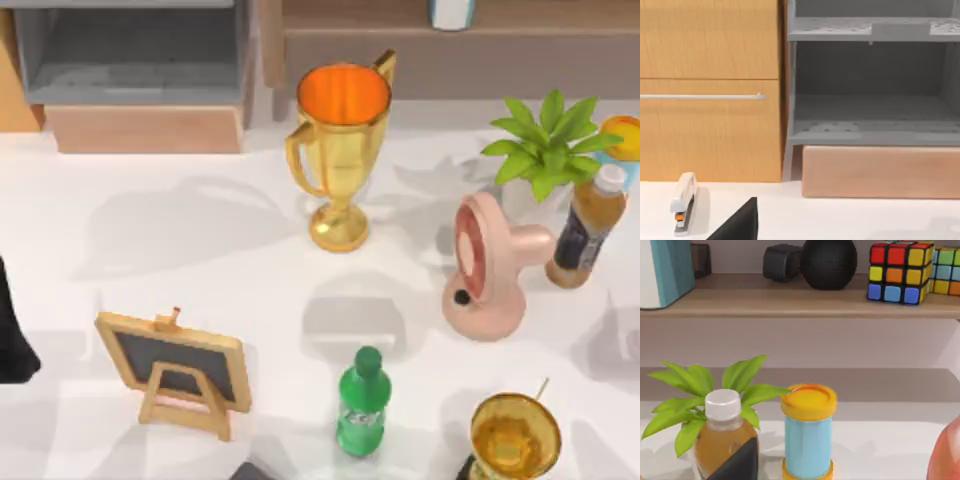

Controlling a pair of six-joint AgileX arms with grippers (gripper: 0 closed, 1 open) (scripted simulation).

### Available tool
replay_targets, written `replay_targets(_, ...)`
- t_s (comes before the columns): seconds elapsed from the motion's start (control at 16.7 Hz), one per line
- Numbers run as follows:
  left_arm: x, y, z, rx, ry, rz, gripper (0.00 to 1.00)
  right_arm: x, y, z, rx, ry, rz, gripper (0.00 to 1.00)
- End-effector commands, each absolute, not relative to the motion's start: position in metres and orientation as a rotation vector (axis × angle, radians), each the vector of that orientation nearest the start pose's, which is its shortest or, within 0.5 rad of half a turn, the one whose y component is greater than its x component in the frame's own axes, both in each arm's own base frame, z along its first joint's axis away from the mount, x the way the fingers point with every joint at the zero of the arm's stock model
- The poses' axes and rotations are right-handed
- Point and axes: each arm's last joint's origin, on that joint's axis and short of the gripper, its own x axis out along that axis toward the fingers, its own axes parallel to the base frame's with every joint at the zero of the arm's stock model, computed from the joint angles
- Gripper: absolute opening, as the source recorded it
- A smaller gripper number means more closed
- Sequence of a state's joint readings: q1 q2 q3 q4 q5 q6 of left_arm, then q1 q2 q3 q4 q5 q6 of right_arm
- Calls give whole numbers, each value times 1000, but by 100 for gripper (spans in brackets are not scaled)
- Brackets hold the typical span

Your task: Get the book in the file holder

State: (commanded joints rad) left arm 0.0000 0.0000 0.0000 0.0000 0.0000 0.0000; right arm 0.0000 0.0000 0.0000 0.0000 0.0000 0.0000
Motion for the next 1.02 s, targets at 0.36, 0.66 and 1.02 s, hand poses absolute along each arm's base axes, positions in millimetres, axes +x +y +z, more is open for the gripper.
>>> replay_targets(0.36, 107, -5, 189, -4, -26, -7, 100, 106, -1, 160, 0, 0, 0, 100)
replay_targets(0.66, 134, -21, 273, -19, -60, -26, 100, 106, -1, 160, 0, 0, 0, 100)
replay_targets(1.02, 242, -98, 359, -32, -45, -56, 100, 106, -1, 160, 0, 0, 0, 100)
